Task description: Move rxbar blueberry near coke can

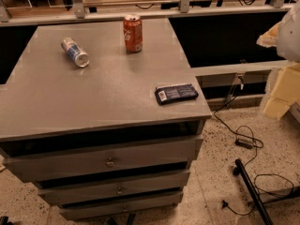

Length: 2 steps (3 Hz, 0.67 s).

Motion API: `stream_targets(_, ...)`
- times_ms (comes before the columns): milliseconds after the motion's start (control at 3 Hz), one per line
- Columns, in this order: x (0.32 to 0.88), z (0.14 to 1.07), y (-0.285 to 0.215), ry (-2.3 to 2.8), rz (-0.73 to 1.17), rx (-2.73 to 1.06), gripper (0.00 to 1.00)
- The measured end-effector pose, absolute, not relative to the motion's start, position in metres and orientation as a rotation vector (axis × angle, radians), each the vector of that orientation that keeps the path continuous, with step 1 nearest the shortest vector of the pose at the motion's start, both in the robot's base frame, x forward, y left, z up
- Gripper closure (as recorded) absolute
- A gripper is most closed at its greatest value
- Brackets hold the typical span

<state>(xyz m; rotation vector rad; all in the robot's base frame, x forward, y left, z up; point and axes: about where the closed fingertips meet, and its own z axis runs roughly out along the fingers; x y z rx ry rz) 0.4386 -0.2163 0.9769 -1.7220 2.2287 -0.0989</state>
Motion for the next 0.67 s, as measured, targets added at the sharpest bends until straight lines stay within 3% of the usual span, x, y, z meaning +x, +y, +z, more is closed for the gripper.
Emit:
stream_targets(333,0.446,0.973,-0.209,2.211,-0.08,-1.74,0.0)
stream_targets(667,0.486,0.947,-0.172,2.115,0.026,-1.839,0.0)
